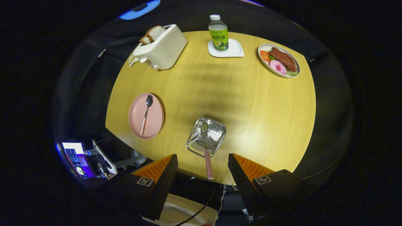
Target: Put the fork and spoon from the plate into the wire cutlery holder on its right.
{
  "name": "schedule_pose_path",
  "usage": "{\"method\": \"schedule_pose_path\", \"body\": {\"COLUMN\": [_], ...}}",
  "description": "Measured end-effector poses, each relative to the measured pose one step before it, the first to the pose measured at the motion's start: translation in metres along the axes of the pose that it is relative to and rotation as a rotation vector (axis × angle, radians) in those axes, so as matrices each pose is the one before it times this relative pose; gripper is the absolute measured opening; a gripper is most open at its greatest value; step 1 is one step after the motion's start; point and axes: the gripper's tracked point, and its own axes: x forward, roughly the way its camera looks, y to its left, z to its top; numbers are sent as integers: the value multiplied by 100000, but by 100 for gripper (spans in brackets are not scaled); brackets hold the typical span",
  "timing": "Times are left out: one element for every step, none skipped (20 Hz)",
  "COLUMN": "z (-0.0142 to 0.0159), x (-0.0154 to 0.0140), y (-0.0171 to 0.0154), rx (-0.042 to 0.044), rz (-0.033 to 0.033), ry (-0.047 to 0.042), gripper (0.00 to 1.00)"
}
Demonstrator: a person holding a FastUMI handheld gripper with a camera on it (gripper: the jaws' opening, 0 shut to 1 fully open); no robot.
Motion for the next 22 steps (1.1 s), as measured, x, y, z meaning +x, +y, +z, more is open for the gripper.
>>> {"method": "schedule_pose_path", "body": {"z": [44, 57, -12, -167, -128, -185, -116, -83, -204, -40, 332, 87, -136, -154, -37, -23, 2, -15, -323, -330, -452, -377], "x": [-712, -630, -548, -385, -310, -278, -218, -84, -104, 63, 205, 339, 458, 639, 835, 688, 817, 797, 887, 1091, 1048, 1203], "y": [388, 430, 371, 381, 459, 399, 574, 563, 794, 1014, 1231, 1302, 1401, 1338, 1254, 1232, 1363, 1318, 1438, 1281, 1405, 1207], "rx": [341, -19, -314, -367, -1169, -786, -740, -605, -595, -624, -770, -1163, -1770, -2036, -1990, -1958, -1830, -1120, -928, -520, -82, 315], "rz": [-127, -528, -589, -567, -941, -993, -1172, -683, -423, -225, 78, 434, 733, 412, 48, 143, 706, 934, 1298, 1391, 1403, 1268], "ry": [-3568, -3295, -3150, -2983, -2868, -2535, -2597, -2498, -2438, -2945, -3000, -2598, -1707, -1070, -1535, -1287, -727, -468, 335, 991, 1532, 1739], "gripper": [100, 99, 100, 100, 100, 100, 100, 100, 100, 100, 100, 100, 100, 99, 100, 100, 100, 100, 100, 100, 100, 100]}}
